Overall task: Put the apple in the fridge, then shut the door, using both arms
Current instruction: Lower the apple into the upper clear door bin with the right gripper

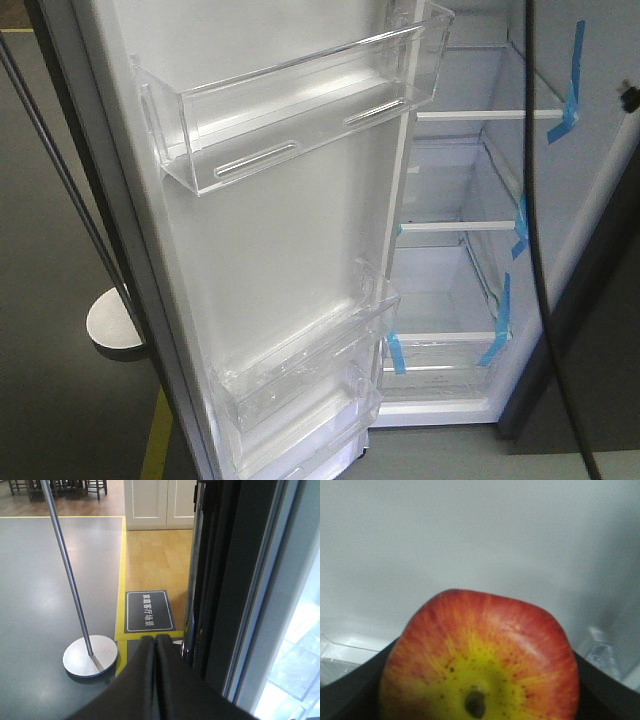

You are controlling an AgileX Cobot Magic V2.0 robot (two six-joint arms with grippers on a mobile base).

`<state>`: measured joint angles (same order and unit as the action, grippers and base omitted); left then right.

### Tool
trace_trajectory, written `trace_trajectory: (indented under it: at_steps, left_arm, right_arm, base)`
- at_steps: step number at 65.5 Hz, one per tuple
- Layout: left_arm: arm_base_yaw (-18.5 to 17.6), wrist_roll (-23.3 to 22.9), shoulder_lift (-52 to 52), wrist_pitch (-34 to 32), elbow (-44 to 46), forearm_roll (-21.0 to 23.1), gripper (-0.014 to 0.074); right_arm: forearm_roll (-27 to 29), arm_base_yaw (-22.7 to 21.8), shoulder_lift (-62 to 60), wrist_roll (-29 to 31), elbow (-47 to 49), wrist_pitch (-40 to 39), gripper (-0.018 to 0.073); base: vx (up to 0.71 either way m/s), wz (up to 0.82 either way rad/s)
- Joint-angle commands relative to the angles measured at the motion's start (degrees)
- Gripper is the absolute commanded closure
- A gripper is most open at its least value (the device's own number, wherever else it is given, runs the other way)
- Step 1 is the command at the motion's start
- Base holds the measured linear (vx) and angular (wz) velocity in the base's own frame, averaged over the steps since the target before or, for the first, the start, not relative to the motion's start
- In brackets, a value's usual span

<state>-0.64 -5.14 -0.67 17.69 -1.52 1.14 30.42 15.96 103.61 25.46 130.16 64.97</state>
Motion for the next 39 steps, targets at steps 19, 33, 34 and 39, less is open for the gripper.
trace_trajectory:
  at_steps: [19, 33, 34, 39]
  left_arm:
    - [-0.1, -0.1, -0.8, -3.7, -1.1, 0.4, 0.0602]
    - [-0.1, -0.1, -0.8, -3.7, -1.1, 0.4, 0.0602]
    - [-0.1, -0.1, -0.8, -3.7, -1.1, 0.4, 0.0602]
    - [-0.1, -0.1, -0.8, -3.7, -1.1, 0.4, 0.0602]
  right_arm:
    - [-1.7, 3.2, 0.7, -0.3, 1.8, -6.4, 0.0117]
    - [-2.0, 3.2, 1.3, -1.6, 1.8, -6.7, -0.0065]
    - [-2.0, 3.2, 1.3, -1.6, 1.8, -6.7, -0.0070]
    - [-1.6, 3.2, 1.3, -1.8, 1.8, -6.7, -0.0076]
  base:
    - [0.00, 0.00]
    - [0.00, 0.00]
    - [0.00, 0.00]
    - [0.00, 0.00]
